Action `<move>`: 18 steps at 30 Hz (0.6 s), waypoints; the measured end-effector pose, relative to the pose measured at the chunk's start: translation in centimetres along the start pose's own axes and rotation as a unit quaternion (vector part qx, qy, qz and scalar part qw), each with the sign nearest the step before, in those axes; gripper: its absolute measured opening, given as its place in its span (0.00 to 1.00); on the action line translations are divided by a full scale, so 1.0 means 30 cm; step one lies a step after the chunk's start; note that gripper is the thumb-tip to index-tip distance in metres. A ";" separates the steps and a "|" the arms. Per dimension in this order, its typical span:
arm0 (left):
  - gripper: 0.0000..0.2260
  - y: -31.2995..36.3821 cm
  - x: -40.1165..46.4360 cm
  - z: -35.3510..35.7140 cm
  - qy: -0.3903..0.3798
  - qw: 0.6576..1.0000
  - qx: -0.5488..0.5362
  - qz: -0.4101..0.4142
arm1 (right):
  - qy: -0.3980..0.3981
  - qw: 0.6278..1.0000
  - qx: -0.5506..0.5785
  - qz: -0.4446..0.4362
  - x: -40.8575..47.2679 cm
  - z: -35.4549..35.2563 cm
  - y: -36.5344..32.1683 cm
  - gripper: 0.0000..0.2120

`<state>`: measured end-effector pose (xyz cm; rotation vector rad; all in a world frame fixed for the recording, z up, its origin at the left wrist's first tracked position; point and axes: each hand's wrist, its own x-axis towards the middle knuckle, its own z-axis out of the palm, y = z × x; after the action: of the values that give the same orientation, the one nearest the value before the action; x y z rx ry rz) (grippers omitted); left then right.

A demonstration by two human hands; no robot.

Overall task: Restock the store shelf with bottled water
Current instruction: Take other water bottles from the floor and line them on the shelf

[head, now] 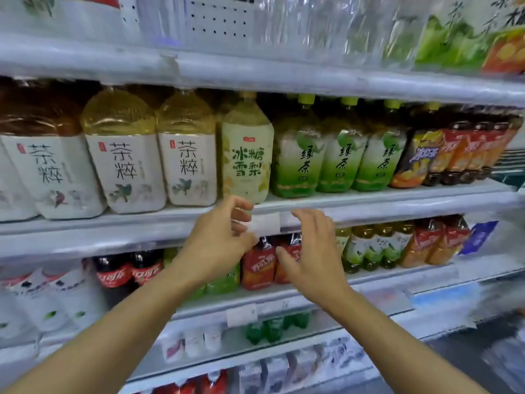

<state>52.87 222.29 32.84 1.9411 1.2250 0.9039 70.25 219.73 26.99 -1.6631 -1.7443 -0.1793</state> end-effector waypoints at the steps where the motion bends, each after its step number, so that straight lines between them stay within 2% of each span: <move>1: 0.16 -0.031 -0.023 0.028 -0.009 1.000 0.005 -0.025 | -0.019 1.000 0.002 0.003 -0.036 0.018 0.025 0.29; 8: 0.14 -0.226 -0.210 0.272 -0.047 0.986 0.015 -0.162 | -0.176 0.983 0.050 0.017 -0.309 0.130 0.218 0.31; 15: 0.13 -0.397 -0.398 0.500 -0.077 0.955 0.008 -0.288 | -0.282 0.957 0.047 0.041 -0.556 0.208 0.362 0.31; 18: 0.13 -0.466 -0.476 0.570 -0.093 0.947 0.026 -0.306 | -0.309 0.947 0.060 0.062 -0.648 0.240 0.409 0.30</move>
<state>55.83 211.01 9.28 1.4892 1.6108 0.3591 77.16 209.76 6.20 -1.8505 -2.0263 0.5554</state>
